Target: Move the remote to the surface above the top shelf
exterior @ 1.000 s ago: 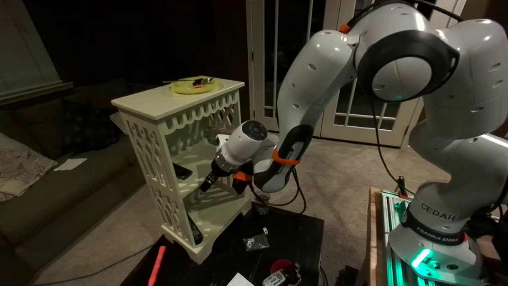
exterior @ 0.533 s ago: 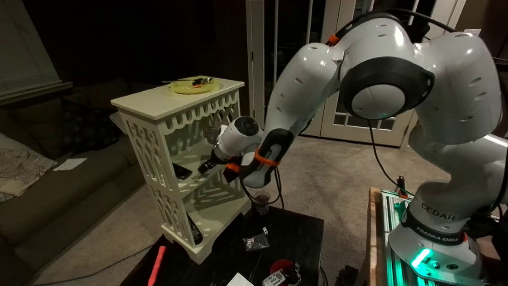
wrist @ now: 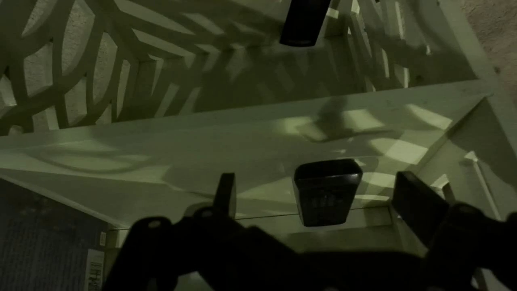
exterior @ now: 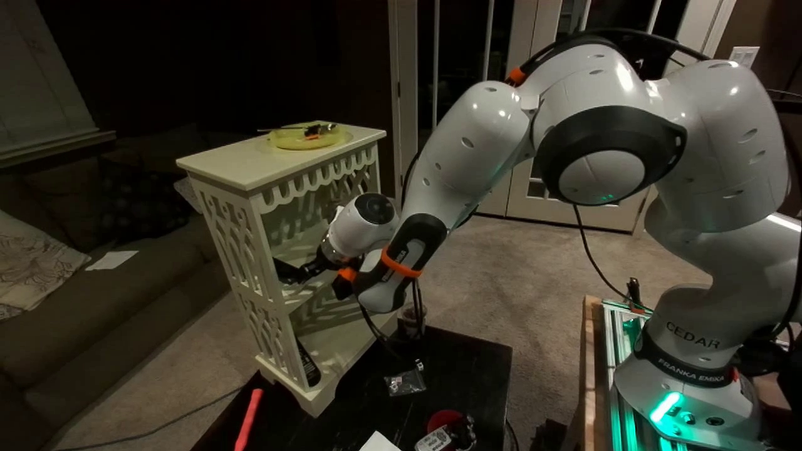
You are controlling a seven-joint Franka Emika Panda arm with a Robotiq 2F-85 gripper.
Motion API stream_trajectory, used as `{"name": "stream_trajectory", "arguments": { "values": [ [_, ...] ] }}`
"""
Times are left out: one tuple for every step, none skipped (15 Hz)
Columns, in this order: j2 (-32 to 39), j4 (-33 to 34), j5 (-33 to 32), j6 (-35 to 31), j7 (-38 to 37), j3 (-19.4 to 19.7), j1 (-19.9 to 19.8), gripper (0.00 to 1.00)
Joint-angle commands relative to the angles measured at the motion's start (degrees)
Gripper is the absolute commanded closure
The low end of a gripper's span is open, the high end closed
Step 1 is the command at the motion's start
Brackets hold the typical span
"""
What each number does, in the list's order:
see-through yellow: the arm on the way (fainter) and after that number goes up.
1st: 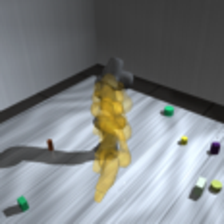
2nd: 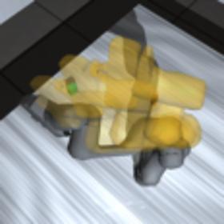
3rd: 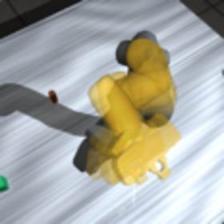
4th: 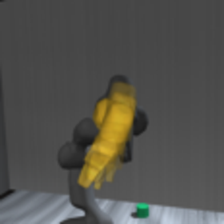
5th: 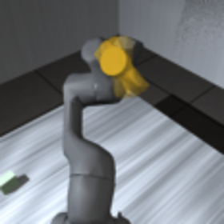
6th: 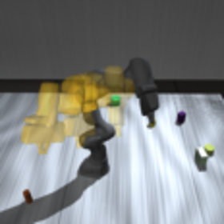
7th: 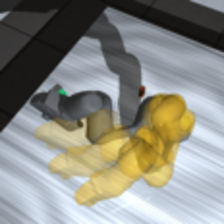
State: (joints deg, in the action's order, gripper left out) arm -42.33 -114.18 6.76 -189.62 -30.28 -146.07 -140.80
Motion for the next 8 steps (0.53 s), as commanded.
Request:
{"name": "stream_trajectory", "arguments": {
  "values": [
    [-0.6,1.9,2.7,1.8,4.5,-1.8,0.3,0.0],
    [0.2,1.6,2.2,2.2,5.5,-3.0,0.3,0.0],
    [0.7,1.7,2.1,2.9,6.3,-4.0,0.3,0.0],
    [0.5,2.1,2.1,3.4,7.0,-4.7,0.4,0.0],
    [0.7,2.4,-5.5,4.4,0.7,-3.3,0.2,0.0],
    [0.1,2.8,-2.7,4.7,3.5,-3.6,0.5,0.0],
    [-0.4,3.2,1.6,5.3,7.2,-3.6,0.8,0.0],
    [0.2,3.3,-3.5,6.0,3.7,-3.6,-0.9,0.0]
  ]
}}
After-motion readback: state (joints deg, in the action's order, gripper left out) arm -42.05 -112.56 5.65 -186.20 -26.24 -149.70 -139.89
